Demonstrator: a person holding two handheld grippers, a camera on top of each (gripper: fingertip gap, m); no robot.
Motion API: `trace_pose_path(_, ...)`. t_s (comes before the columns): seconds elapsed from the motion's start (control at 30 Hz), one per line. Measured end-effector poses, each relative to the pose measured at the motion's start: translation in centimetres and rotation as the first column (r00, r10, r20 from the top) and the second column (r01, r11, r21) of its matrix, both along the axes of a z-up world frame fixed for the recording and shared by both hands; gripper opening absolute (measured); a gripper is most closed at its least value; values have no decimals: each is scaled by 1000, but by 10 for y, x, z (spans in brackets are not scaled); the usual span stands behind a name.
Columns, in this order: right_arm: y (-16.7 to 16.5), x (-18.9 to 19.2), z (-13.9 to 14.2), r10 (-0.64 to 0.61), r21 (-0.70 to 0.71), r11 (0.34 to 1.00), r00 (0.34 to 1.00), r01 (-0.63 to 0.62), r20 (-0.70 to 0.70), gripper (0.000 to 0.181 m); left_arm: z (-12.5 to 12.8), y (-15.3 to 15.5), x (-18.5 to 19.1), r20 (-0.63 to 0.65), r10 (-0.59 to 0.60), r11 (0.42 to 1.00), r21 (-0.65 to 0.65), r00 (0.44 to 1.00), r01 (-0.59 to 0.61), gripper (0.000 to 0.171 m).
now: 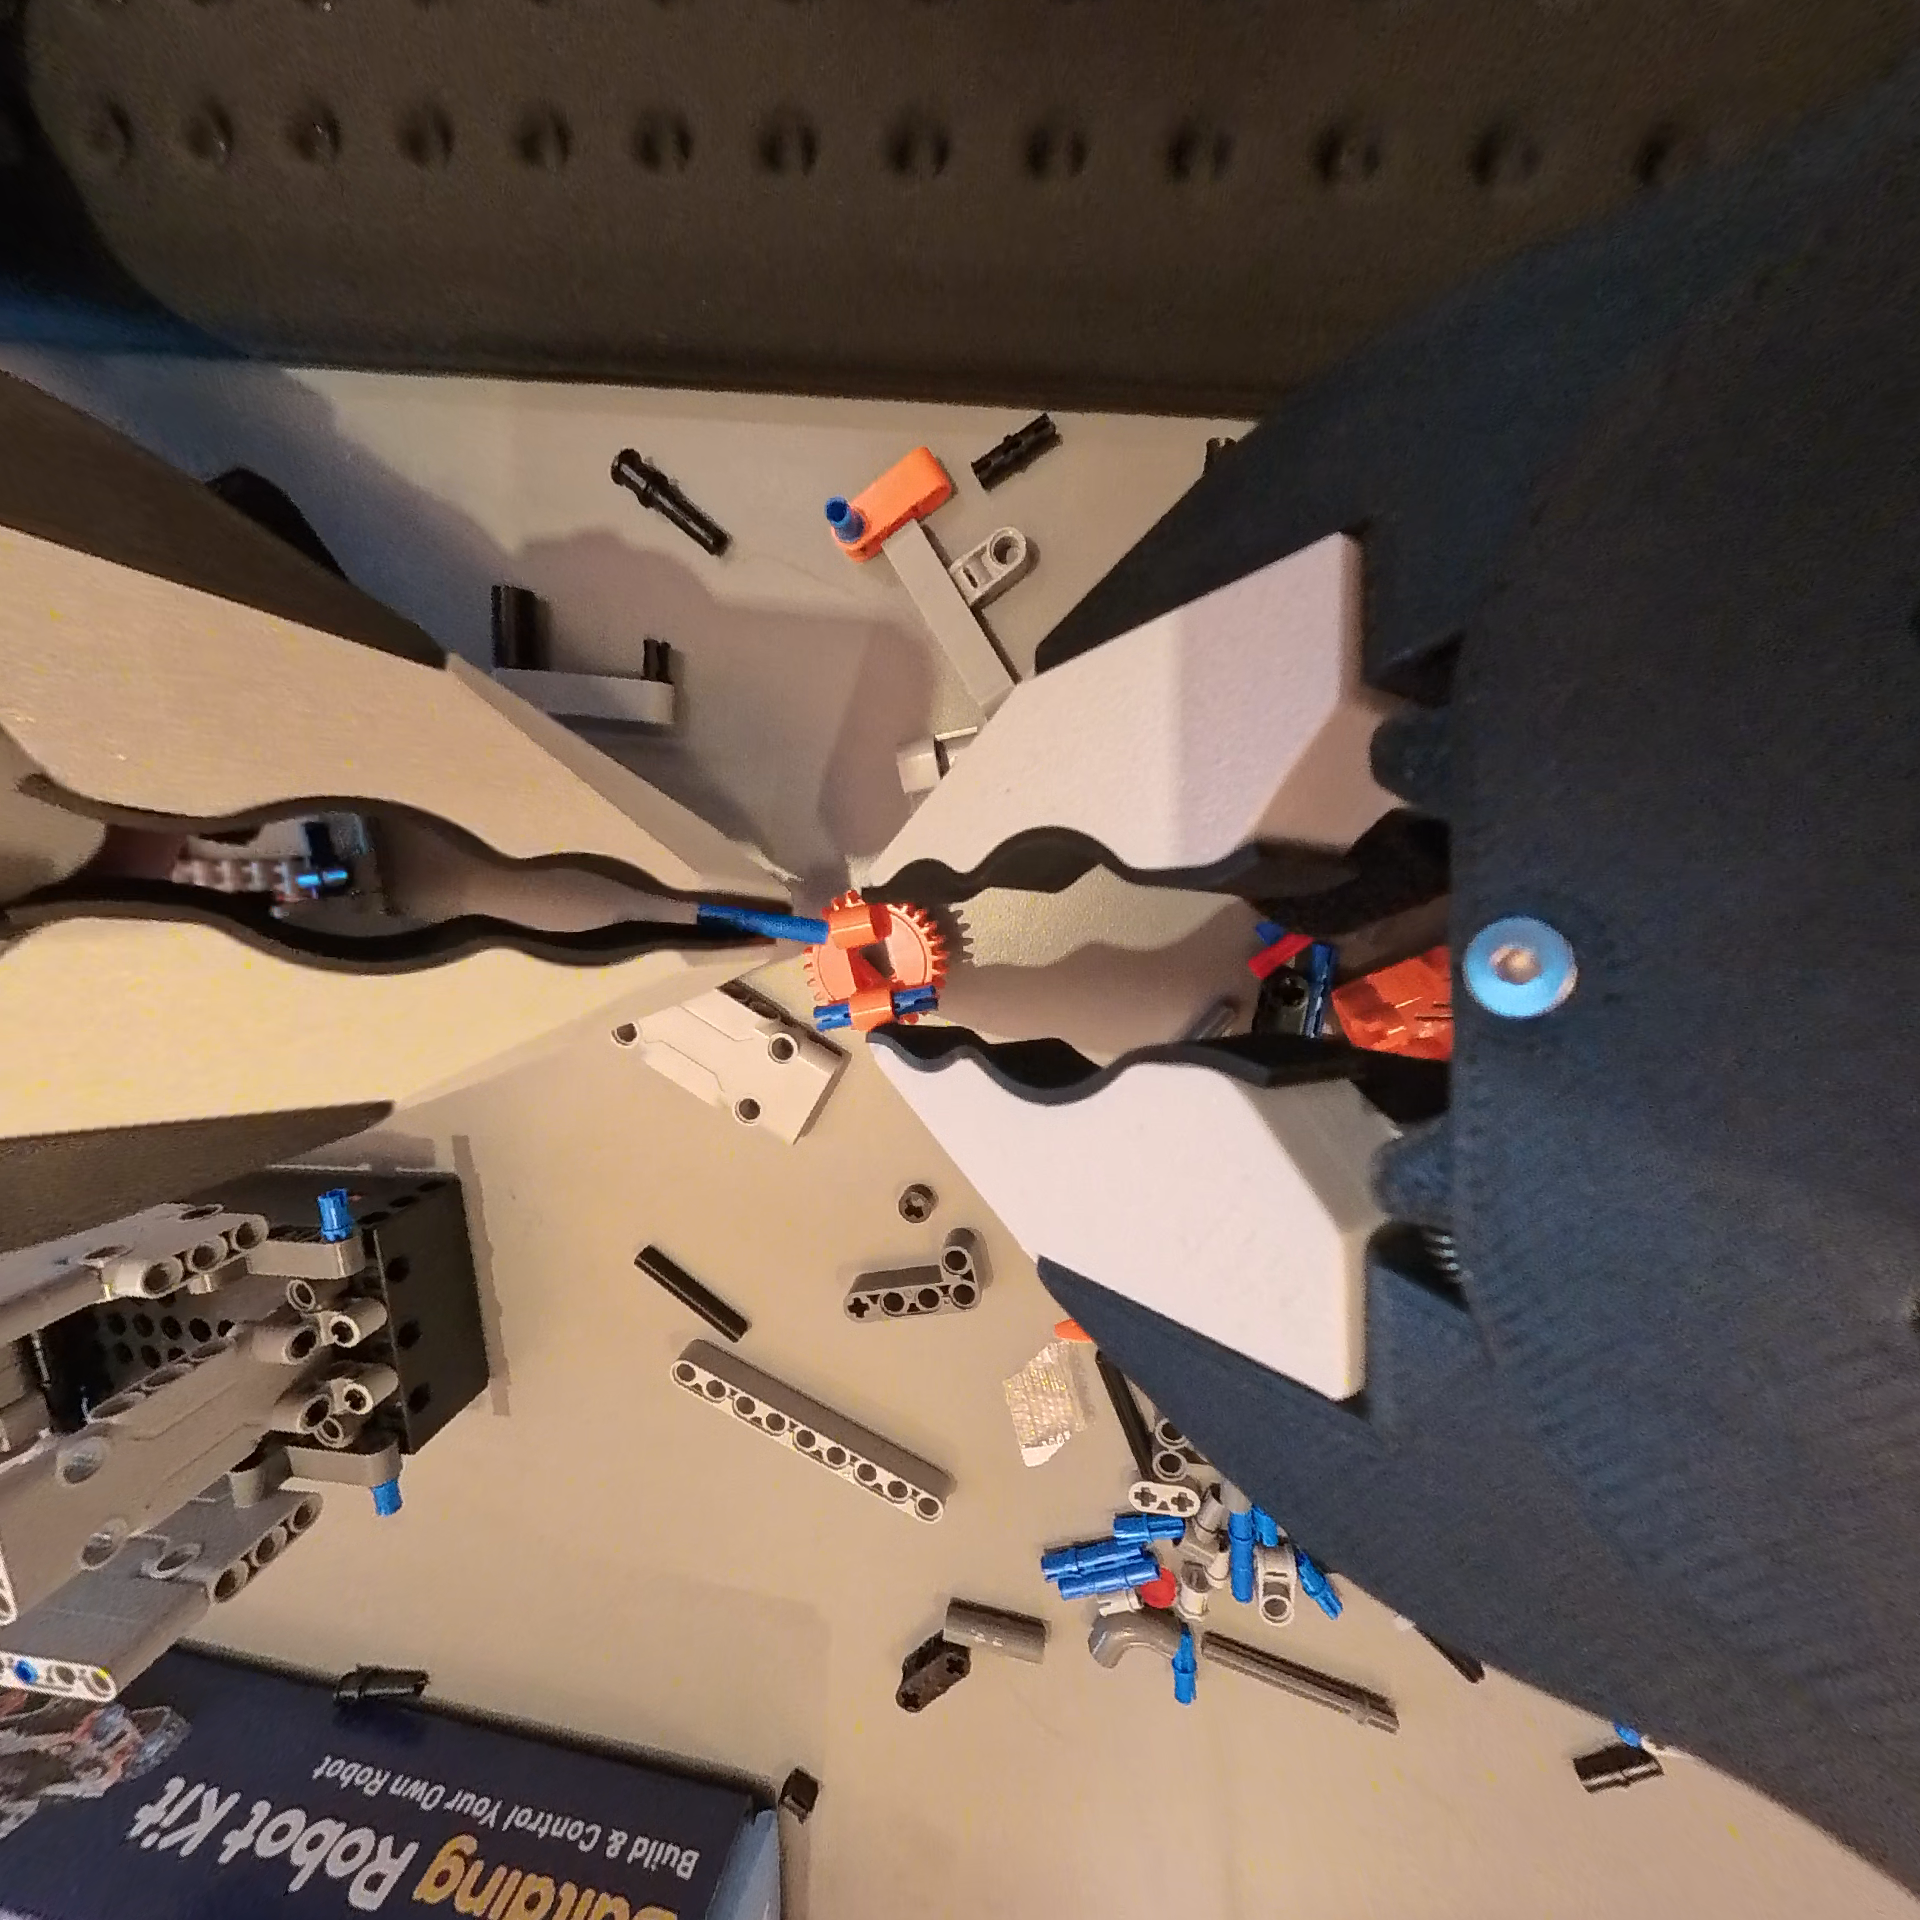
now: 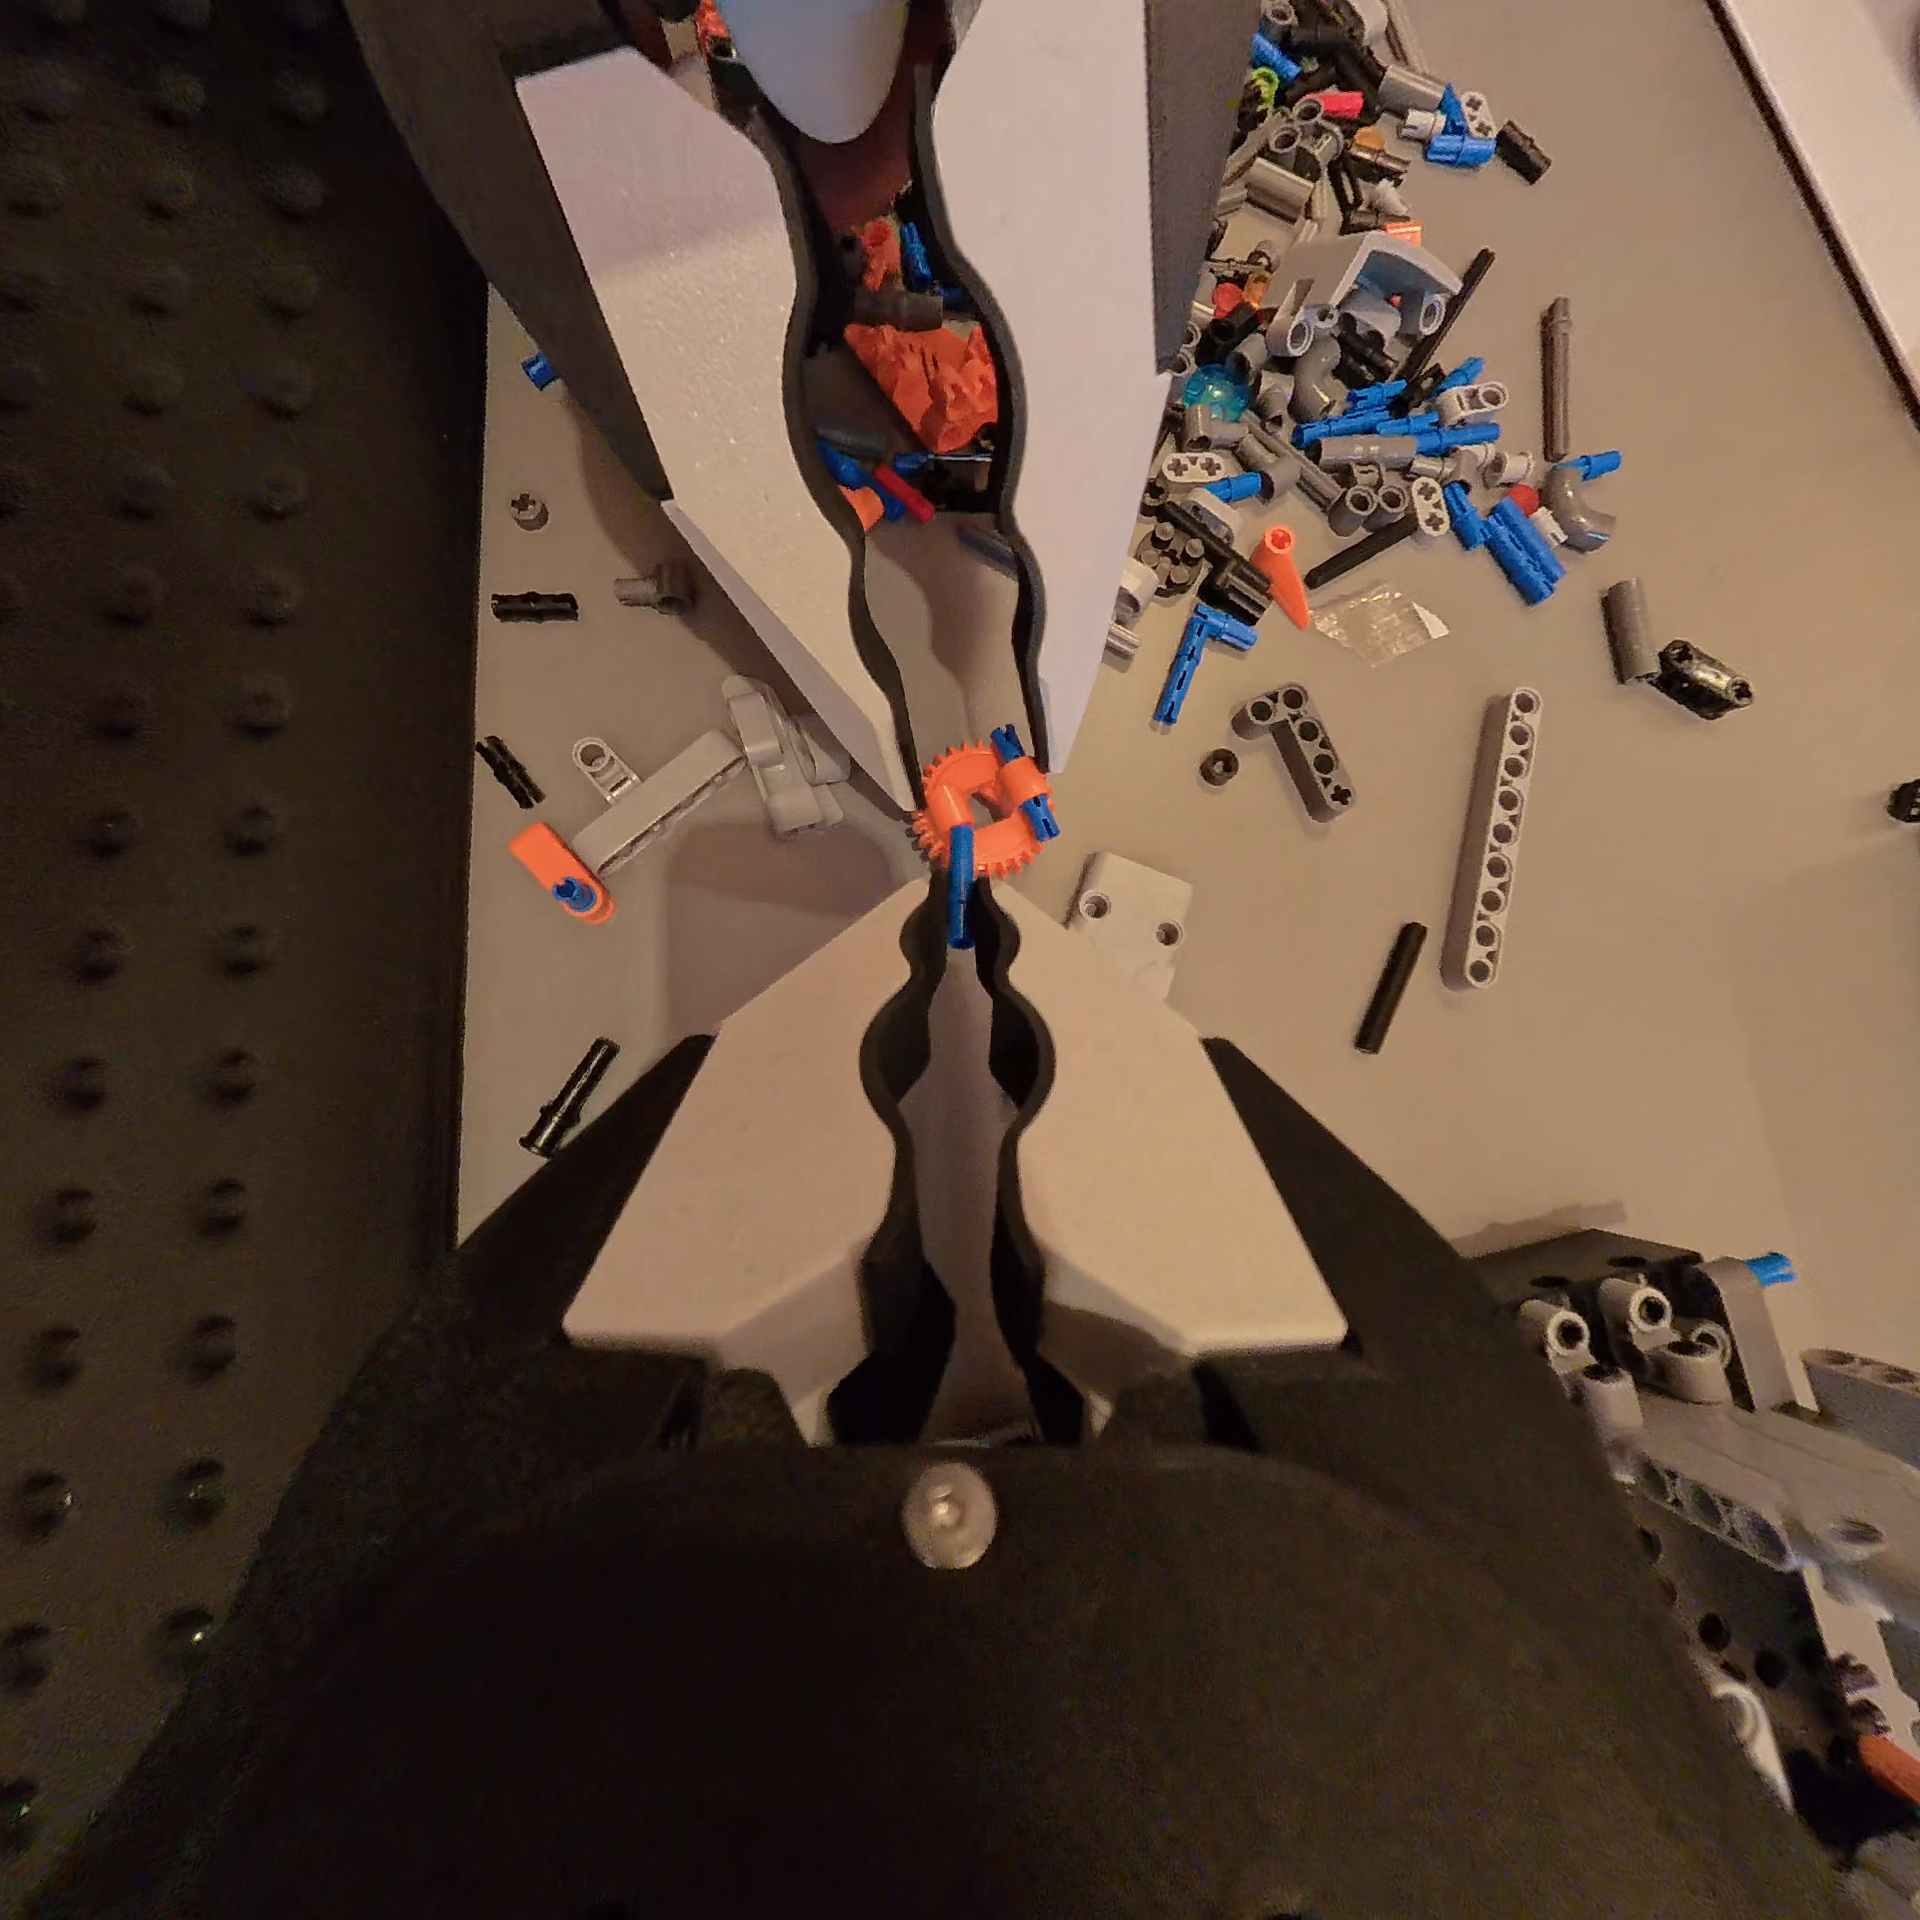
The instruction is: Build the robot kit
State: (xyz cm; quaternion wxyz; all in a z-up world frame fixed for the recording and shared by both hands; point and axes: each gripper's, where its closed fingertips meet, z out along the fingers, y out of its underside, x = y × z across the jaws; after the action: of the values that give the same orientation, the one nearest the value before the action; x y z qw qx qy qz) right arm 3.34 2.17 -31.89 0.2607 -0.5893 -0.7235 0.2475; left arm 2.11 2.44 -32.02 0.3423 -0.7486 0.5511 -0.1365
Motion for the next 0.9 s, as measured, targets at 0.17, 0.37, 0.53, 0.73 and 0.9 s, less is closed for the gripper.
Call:
trace_pose_path(0.17, -1, -1, -2, 10, 19, 1000, 1000, -10, 12, 2, 0, -1, 0, -10, -11, 1000, 14, 1000, 11, 20)
trace_pose_path(0.37, -5, -2, -2, 50, 29, 998, 999, -50, 3, 2, 0, -3, 0, -12, -22, 1000, 7, 1000, 22, 20)
trace_pose_path(0.53, -8, -3, -1, 74, 30, 997, 997, -73, -8, 2, 0, -5, 0, -20, -43, 999, 4, 999, 44, 20)
trace_pose_path(0.73, -11, -5, -1, 102, 40, 994, 995, -102, -12, 2, 0, -8, -1, -24, -63, 998, 1, 998, 63, 20)
trace_pose_path(0.9, -13, -6, -1, 123, 40, 992, 992, -122, -11, 2, 0, -10, -2, -19, -82, 997, -10, 996, 82, 20)
